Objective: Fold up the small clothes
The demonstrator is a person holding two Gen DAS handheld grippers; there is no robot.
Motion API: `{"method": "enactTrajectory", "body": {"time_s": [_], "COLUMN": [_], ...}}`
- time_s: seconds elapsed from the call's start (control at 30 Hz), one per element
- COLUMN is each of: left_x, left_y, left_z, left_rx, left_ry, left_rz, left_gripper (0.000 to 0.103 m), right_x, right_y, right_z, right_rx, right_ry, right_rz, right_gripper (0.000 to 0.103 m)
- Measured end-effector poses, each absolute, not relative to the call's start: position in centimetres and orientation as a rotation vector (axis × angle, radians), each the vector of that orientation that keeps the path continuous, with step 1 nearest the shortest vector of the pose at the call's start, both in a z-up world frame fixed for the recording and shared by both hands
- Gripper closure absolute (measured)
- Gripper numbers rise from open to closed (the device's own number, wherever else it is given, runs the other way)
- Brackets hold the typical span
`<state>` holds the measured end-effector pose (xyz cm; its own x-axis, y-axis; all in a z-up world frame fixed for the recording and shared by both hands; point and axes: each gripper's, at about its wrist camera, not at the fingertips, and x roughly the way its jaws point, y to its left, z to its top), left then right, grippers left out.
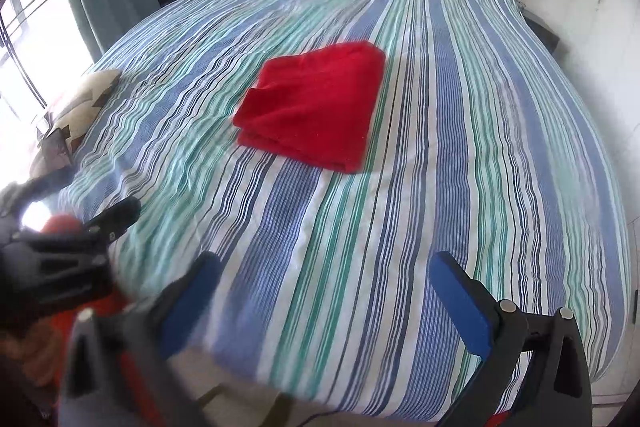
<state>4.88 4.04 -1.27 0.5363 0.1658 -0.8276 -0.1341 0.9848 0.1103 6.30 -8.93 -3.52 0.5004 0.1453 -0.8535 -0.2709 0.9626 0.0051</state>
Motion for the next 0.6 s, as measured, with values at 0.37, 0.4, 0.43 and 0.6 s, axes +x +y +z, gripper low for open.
{"method": "enactTrajectory", "body": {"time_s": [0.37, 0.4, 0.43, 0.6], "left_x": [5.2, 5.1, 5.1, 5.0], "left_y": [3.5, 3.5, 3.4, 3.4], "left_z": [-1.9, -1.8, -1.7, -1.3], "left_rx": [0.048, 0.048, 0.048, 0.061], "left_ry": [1.002, 1.000, 0.997, 0.982], "left_rz": [0.175, 0.174, 0.175, 0.191], "left_gripper": [0.001, 0.001, 0.001, 0.001], "right_x": [5.3, 5.3, 5.3, 5.4], "right_y": [-8.8, -8.8, -8.8, -9.3], "right_z": [-1.8, -1.7, -1.6, -1.8], "right_rx": [-0.178, -0.185, -0.191, -0.190], "right_ry": [0.962, 0.956, 0.952, 0.954], "right_rz": [0.189, 0.180, 0.173, 0.150], "right_gripper": [0.000, 0.000, 0.000, 0.000]}}
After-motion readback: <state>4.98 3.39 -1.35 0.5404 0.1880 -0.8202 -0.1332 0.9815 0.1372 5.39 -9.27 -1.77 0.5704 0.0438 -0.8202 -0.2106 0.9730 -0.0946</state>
